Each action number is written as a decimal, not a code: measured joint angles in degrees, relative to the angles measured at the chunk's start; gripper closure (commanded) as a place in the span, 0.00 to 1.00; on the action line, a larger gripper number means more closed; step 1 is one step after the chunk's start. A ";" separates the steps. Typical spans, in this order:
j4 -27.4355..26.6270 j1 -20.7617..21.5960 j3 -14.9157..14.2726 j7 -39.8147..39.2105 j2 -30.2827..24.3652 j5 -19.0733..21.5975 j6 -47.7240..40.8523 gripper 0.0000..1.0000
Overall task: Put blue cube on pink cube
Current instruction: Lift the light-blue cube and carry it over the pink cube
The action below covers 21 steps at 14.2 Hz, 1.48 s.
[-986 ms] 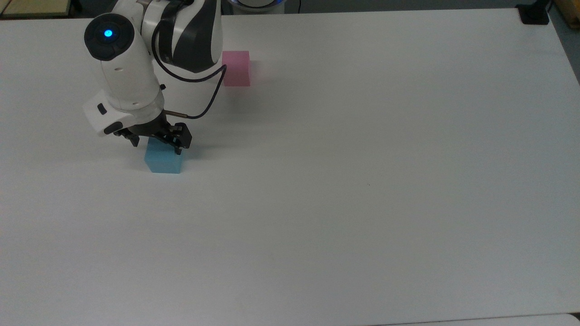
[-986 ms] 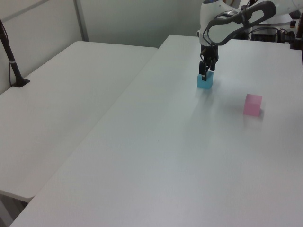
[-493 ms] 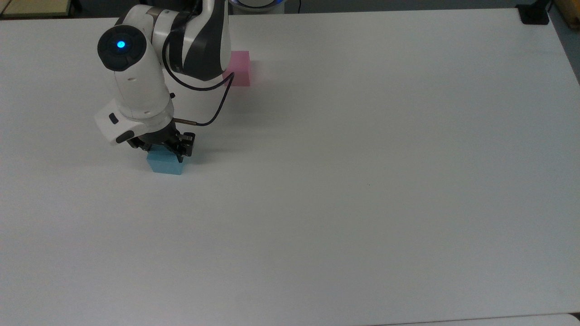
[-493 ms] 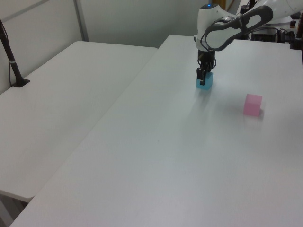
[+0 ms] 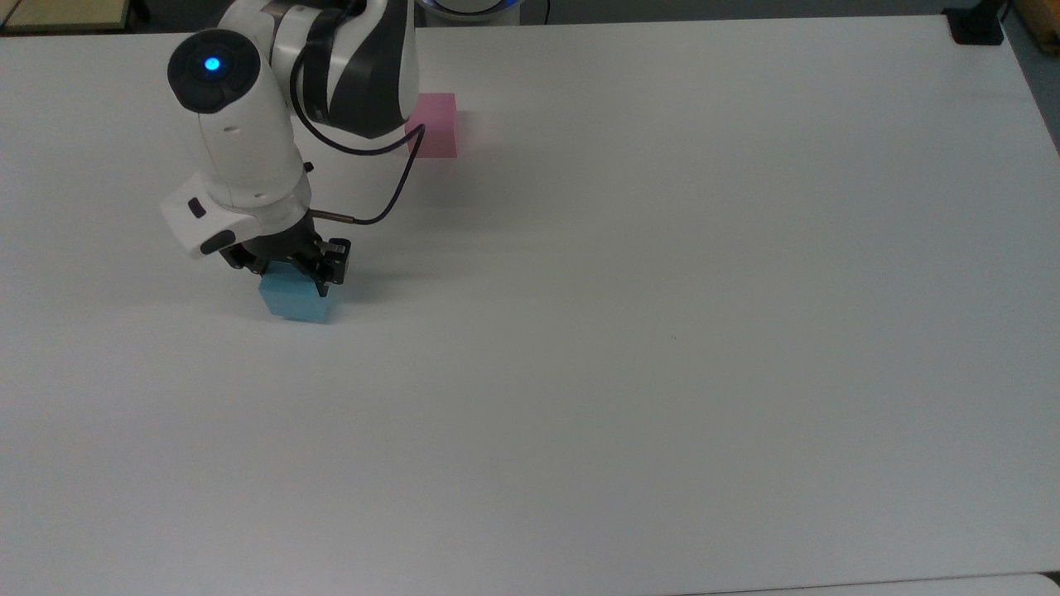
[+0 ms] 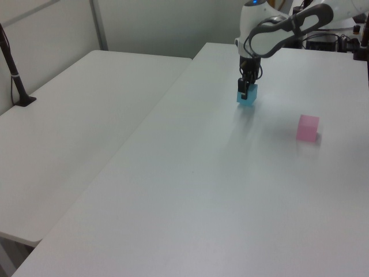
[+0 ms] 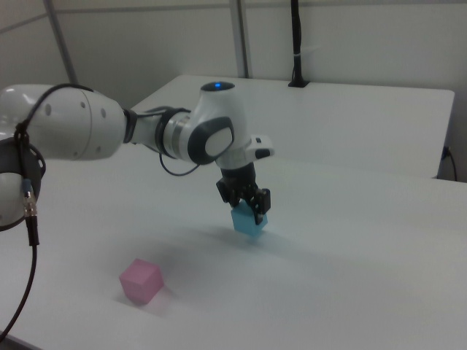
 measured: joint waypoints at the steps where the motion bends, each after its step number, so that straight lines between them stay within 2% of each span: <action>1: 1.52 -0.01 0.00 0.00 -0.82 0.00 -2.67 0.71; 7: 14.56 -0.57 -0.04 -0.08 -9.18 0.00 -24.85 0.70; 11: 15.28 -0.63 0.12 -0.30 -10.03 0.00 -25.82 0.69; 13: 10.95 -0.46 0.52 -0.33 -13.47 0.00 -25.82 0.69; 16: -0.92 0.86 0.84 -0.87 -23.50 0.00 -25.42 0.69; 21: -21.72 6.13 1.10 -0.96 -41.31 0.00 -24.57 0.69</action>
